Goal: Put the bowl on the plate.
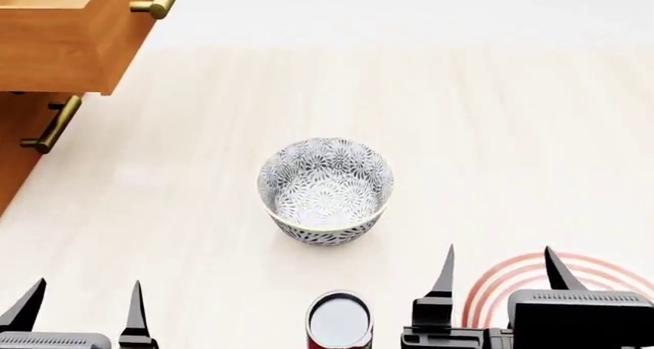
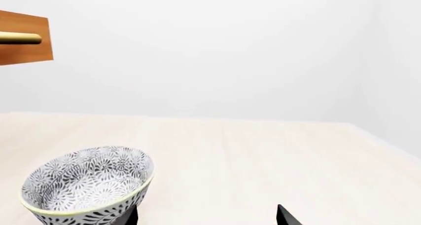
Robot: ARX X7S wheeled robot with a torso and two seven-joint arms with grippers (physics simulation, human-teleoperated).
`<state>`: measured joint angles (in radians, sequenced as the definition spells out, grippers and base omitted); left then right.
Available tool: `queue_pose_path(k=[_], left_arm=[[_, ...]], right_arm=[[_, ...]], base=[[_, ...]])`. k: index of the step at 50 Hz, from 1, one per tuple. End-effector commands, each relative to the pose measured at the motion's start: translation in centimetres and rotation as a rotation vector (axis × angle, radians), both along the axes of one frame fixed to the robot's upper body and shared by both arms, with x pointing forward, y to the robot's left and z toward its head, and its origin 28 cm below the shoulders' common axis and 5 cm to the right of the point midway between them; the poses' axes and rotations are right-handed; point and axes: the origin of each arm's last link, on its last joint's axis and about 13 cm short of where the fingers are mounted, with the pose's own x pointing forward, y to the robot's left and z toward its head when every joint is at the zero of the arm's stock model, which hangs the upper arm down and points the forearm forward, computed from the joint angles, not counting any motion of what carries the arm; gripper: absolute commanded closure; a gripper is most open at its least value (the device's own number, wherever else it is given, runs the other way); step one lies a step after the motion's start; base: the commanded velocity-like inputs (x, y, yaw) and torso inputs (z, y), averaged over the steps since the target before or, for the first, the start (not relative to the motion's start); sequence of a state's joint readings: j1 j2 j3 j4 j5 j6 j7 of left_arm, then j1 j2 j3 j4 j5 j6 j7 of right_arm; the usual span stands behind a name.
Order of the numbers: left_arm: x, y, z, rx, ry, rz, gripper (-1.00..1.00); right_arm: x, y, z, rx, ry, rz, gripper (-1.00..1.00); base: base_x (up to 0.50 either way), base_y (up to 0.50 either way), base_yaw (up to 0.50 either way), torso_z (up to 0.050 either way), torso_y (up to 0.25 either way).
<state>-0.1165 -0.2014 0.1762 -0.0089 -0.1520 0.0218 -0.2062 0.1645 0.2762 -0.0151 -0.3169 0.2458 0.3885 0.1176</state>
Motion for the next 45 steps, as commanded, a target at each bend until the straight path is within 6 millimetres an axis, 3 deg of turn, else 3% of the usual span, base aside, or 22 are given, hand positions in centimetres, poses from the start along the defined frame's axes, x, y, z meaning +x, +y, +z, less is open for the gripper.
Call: queue_pose_path(k=[1, 45], left_arm=[[0.04, -0.03, 0.02, 0.0, -0.001, -0.001, -1.0], [-0.06, 0.1, 0.13, 0.001, -0.002, 0.008, -1.0]], right_arm=[[-0.01, 0.01, 0.14, 0.004, 0.004, 0.013, -1.0], [0.18, -0.21, 0.19, -0.004, 0.003, 0.029, -1.0]], base=[[0.07, 0.0, 0.0, 0.0, 0.0], [0.07, 0.0, 0.0, 0.0, 0.0]])
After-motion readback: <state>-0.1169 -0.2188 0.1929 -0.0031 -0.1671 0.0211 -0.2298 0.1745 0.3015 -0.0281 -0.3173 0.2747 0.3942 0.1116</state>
